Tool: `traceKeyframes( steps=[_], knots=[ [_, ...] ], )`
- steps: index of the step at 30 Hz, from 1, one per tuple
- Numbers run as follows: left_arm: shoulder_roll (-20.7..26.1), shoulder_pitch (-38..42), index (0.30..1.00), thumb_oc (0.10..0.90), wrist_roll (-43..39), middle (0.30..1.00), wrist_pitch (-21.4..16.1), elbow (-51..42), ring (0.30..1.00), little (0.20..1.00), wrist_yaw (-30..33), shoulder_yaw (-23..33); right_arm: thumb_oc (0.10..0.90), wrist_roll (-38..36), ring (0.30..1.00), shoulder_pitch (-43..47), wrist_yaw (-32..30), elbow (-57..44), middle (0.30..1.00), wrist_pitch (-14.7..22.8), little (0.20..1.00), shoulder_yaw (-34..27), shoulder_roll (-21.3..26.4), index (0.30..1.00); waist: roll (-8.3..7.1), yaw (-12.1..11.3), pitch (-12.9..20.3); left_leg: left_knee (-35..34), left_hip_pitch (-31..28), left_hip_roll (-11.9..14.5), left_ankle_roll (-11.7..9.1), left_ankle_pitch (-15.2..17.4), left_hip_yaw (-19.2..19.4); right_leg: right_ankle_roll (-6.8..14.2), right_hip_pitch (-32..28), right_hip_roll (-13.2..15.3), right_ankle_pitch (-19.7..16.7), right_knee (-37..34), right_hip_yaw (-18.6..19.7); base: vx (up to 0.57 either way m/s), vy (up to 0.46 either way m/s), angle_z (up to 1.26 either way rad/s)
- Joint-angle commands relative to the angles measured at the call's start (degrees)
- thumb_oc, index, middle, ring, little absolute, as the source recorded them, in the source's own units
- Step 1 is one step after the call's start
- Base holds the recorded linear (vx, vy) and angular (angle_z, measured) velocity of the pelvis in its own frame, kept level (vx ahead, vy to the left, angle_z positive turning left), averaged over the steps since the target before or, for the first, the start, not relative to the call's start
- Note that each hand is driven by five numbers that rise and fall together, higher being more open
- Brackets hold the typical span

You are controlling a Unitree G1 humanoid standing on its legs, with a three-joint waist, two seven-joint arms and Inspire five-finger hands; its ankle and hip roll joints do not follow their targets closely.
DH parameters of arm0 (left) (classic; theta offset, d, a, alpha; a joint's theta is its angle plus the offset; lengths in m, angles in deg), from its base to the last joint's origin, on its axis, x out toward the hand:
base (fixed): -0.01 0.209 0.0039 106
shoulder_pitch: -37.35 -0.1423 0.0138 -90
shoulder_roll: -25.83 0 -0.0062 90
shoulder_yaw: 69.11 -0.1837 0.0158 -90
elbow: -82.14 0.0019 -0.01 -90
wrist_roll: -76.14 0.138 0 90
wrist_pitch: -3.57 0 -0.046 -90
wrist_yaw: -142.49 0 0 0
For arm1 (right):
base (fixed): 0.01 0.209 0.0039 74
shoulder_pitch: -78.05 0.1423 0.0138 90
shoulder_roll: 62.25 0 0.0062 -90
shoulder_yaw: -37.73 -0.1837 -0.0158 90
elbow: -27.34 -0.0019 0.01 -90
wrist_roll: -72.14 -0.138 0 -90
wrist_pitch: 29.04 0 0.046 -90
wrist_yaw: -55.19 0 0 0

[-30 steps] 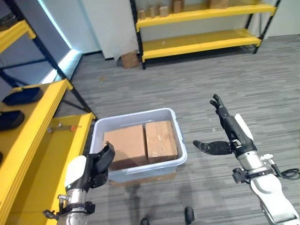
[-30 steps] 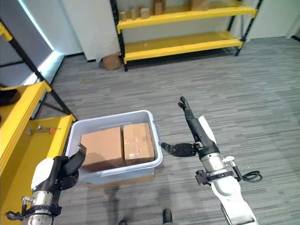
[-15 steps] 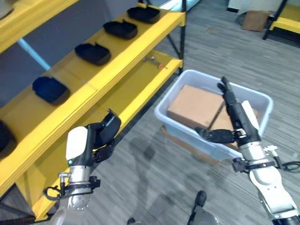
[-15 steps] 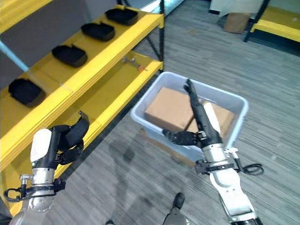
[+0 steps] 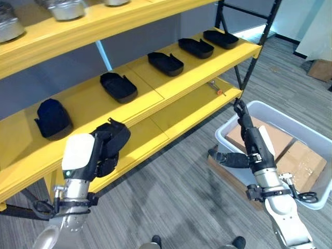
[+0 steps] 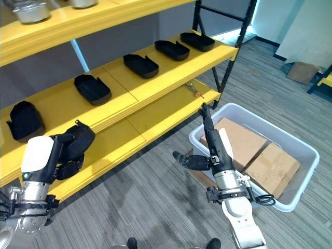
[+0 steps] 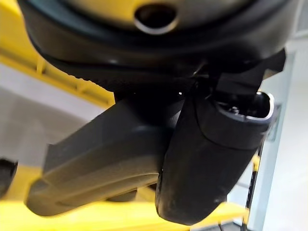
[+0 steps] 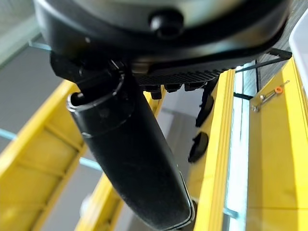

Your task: Move parts from the plastic box to the shelf.

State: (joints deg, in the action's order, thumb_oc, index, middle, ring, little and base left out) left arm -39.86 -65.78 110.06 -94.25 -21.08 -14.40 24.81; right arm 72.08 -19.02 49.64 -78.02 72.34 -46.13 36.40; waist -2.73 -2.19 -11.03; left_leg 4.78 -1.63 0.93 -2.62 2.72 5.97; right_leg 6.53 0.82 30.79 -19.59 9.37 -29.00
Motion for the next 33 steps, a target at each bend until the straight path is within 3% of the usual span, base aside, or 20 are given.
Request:
traceKeyframes(
  steps=[1, 2, 4, 6, 7, 8, 10, 15, 20, 23, 24, 25, 26, 27, 28, 29, 30, 31, 33],
  knots=[
    [2.3, 6.3, 0.3, 0.4, 1.8, 0.3, -3.0, -8.0, 0.3, 0.3, 5.1, 3.2, 0.9, 1.8, 1.0, 3.2, -2.2, -5.9, 1.0, 5.6, 1.0, -3.0, 3.2, 1.0, 3.64, 4.5, 3.6, -8.8, -4.2, -2.3, 3.4, -0.7, -2.9, 4.9, 4.5, -6.9, 5.2, 3.4, 16.1, 0.02, 0.268, 0.88],
    [2.2, 6.4, 0.3, 0.4, 1.9, 0.3, -2.9, -8.0, 0.3, 0.3, 4.5, 3.1, 0.9, 2.4, 1.0, 2.1, -1.6, -6.0, 1.0, 5.6, 1.0, -3.2, 3.4, 1.0, 4.15, 5.8, 3.5, -9.4, -5.2, -2.9, 4.2, -1.2, -4.4, 3.0, 6.1, -13.3, 9.9, 6.1, 21.5, 0.07, 0.322, 0.81],
    [1.5, 6.6, 0.3, 0.4, 1.9, 0.3, -2.9, -8.1, 0.3, 0.3, 3.8, 3.1, 0.9, 2.0, 1.0, 0.7, -0.3, -5.8, 1.0, 5.6, 1.0, -3.3, 3.8, 1.0, 4.05, 6.8, 3.6, -9.7, -5.5, -3.3, 4.8, -1.5, -5.6, 0.9, 7.6, -20.5, 15.7, 7.8, 23.8, 0.06, 0.172, 0.4],
    [0.8, 6.5, 0.3, 0.4, 1.6, 0.3, -2.8, -8.1, 0.3, 0.3, 3.4, 3.2, 0.9, 1.1, 1.0, -0.1, 0.3, -5.7, 1.0, 5.7, 1.0, -3.9, 4.0, 1.0, 3.33, 7.2, 4.1, -9.6, -4.8, -3.9, 5.1, -2.2, -6.5, -0.4, 8.1, -25.6, 18.0, 6.1, 24.8, 0.01, 0.016, 0.08],
    [0.7, 6.4, 0.3, 0.4, 1.5, 0.3, -2.8, -8.2, 0.3, 0.3, 3.3, 3.2, 0.9, 1.0, 1.0, -0.2, 0.4, -5.8, 1.0, 5.7, 1.0, -3.9, 4.0, 1.0, 3.43, 7.2, 4.3, -9.6, -4.8, -3.8, 5.0, -2.1, -6.6, -0.6, 8.0, -25.8, 18.1, 5.9, 24.7, 0.06, -0.024, 0.16],
    [0.2, 6.8, 0.3, 0.4, 1.2, 0.3, -2.8, -8.2, 0.3, 0.3, 3.4, 2.9, 0.9, 0.3, 1.0, -0.9, 0.5, -5.9, 1.0, 6.2, 1.0, -4.5, 4.3, 1.0, 2.71, 8.1, 4.6, -9.4, -4.2, -4.6, 5.0, -2.4, -7.9, -0.9, 8.6, -29.9, 18.4, 2.9, 27.8, 0.08, -0.012, 0.2],
    [-0.5, 8.1, 0.3, 0.4, 0.8, 0.3, -2.5, -7.7, 0.3, 0.3, 3.6, 1.8, 0.9, -0.2, 1.0, -1.7, 0.4, -6.0, 1.0, 6.8, 1.0, -5.2, 4.7, 1.0, 2.14, 9.1, 4.5, -8.2, -3.0, -5.6, 4.5, -2.9, -9.9, -1.2, 9.4, -32.6, 16.2, -0.3, 33.4, 0.02, 0.002, 0.27],
    [-2.1, 8.1, 0.3, 0.4, 0.7, 0.3, -3.6, -8.9, 0.3, 0.3, 3.2, 0.7, 0.9, -1.5, 1.0, -3.3, 1.1, -6.8, 1.0, 6.5, 1.0, -6.3, 4.9, 1.0, 2.03, 8.6, 6.1, -7.7, -2.7, -6.0, 4.2, -2.2, -10.8, -1.6, 4.6, -31.1, 15.2, -6.4, 31.4, 0.08, -0.065, 0.56],
    [-2.9, 7.4, 0.3, 0.4, -2.0, 0.3, -3.4, -10.3, 0.3, 0.3, 3.1, 1.2, 0.9, -2.6, 1.0, -4.1, 0.9, -6.6, 1.0, 6.3, 1.0, -6.5, 5.0, 1.0, 1.63, 8.1, 6.1, -3.8, -2.6, -5.0, 3.2, -0.1, -11.3, -2.6, 1.9, -30.5, 16.5, -6.9, 28.7, 0.13, -0.126, 0.24],
    [-2.3, 9.3, 0.3, 0.4, -2.2, 0.3, -3.5, -10.7, 0.3, 0.3, 3.5, 1.6, 0.9, -3.5, 1.0, -3.4, 0.5, -6.7, 1.0, 6.9, 1.0, -7.1, 6.0, 1.0, 0.92, 8.1, 3.7, 10.0, 2.8, -4.4, 0.2, 0.7, -9.2, -3.8, 0.5, -29.9, 18.3, -5.9, 27.2, 0.01, -0.087, 0.46],
    [-2.0, 11.4, 0.3, 0.4, -2.3, 0.3, -3.5, -11.3, 0.3, 0.3, 3.7, 1.9, 0.9, -3.5, 1.0, -3.1, 0.1, -6.6, 1.0, 7.0, 1.0, -7.4, 6.9, 1.0, 0.47, 8.1, 1.8, 19.9, 8.0, -1.2, -1.0, -2.8, -4.9, -4.7, -0.7, -29.0, 18.9, -5.6, 25.2, -0.07, -0.051, 0.59],
    [-1.9, 11.5, 0.3, 0.4, -2.1, 0.3, -3.4, -11.4, 0.3, 0.3, 4.1, 2.3, 0.9, -3.2, 1.0, -3.4, -0.2, -6.5, 1.0, 6.9, 1.0, -7.6, 6.8, 1.0, 0.32, 8.2, 1.7, 19.3, 9.0, 1.4, -0.6, -3.3, -3.6, -4.6, -1.0, -28.6, 19.0, -5.9, 24.8, -0.03, -0.032, 0.65],
    [-1.9, 11.5, 0.3, 0.4, -2.1, 0.3, -3.4, -11.4, 0.3, 0.3, 4.1, 2.3, 0.9, -3.2, 1.0, -3.4, -0.2, -6.5, 1.0, 6.9, 1.0, -7.6, 6.8, 1.0, 0.32, 8.2, 1.7, 19.3, 9.0, 1.4, -0.6, -3.3, -3.6, -4.6, -1.0, -28.6, 19.0, -5.9, 24.8, 0.05, 0.019, 0.55],
    [-1.9, 11.4, 0.3, 0.4, -1.9, 0.3, -3.4, -11.5, 0.3, 0.3, 4.4, 2.8, 0.9, -3.0, 1.0, -3.6, -0.5, -6.5, 1.0, 6.8, 1.0, -7.7, 6.6, 1.0, 0.07, 8.0, 2.0, 16.6, 9.0, 3.6, -0.2, -3.1, -3.1, -4.2, -1.4, -28.1, 19.1, -6.4, 24.5, 0.17, 0.101, 0.45],
    [-1.3, 10.7, 0.3, 0.4, -1.4, 0.3, -3.1, -11.5, 0.3, 0.3, 5.5, 4.1, 0.9, -2.9, 1.0, -4.7, -0.8, -6.7, 1.0, 7.0, 1.0, -8.2, 6.6, 1.0, -0.46, 7.4, 3.1, 5.2, 7.7, 9.4, -1.2, -5.7, -3.8, -2.9, -2.2, -26.5, 19.7, -7.3, 23.9, 0.22, 0.173, 0.26],
    [-1.0, 10.7, 0.3, 0.4, -1.3, 0.3, -2.8, -11.5, 0.3, 0.3, 6.3, 4.8, 0.9, -2.8, 1.0, -4.8, -1.4, -6.7, 1.0, 7.1, 1.0, -8.4, 6.8, 1.0, -0.23, 7.1, 3.1, 1.7, 8.6, 11.8, -2.3, -9.2, -4.0, -2.3, -2.7, -26.0, 20.2, -7.3, 24.0, 0.23, 0.198, 0.27],
    [-0.8, 10.7, 0.3, 0.4, -1.2, 0.3, -2.6, -11.4, 0.3, 0.3, 6.8, 5.2, 0.9, -2.7, 1.0, -4.7, -1.9, -6.5, 1.0, 7.1, 1.0, -8.4, 6.9, 1.0, 0.25, 7.0, 3.4, -2.2, 8.3, 13.6, -3.2, -12.1, -4.2, -2.1, -2.7, -26.0, 20.9, -7.2, 24.0, 0.22, 0.217, 0.51],
    [0.0, 11.3, 0.3, 0.4, 0.0, 0.3, -1.8, -11.0, 0.3, 0.3, 7.8, 5.6, 0.9, -1.8, 1.0, -4.6, -3.1, -6.3, 1.0, 7.4, 1.0, -8.5, 7.3, 1.0, 1.31, 7.1, 3.7, -7.8, 7.7, 15.7, -5.2, -15.6, -1.9, -1.7, -3.5, -26.3, 22.0, -7.1, 23.7, 0.2, 0.194, 0.48],
    [0.2, 10.6, 0.3, 0.4, 0.9, 0.3, -1.7, -11.0, 0.3, 0.3, 8.0, 5.9, 0.9, -0.9, 1.0, -5.4, -3.2, -6.4, 1.0, 7.4, 1.0, -8.7, 6.8, 1.0, 2.53, 7.0, 4.5, -9.8, 5.3, 16.9, -6.4, -15.2, -0.5, -1.3, -4.5, -26.7, 22.7, -7.4, 23.6, 0.18, 0.191, 0.04]
  ],
)
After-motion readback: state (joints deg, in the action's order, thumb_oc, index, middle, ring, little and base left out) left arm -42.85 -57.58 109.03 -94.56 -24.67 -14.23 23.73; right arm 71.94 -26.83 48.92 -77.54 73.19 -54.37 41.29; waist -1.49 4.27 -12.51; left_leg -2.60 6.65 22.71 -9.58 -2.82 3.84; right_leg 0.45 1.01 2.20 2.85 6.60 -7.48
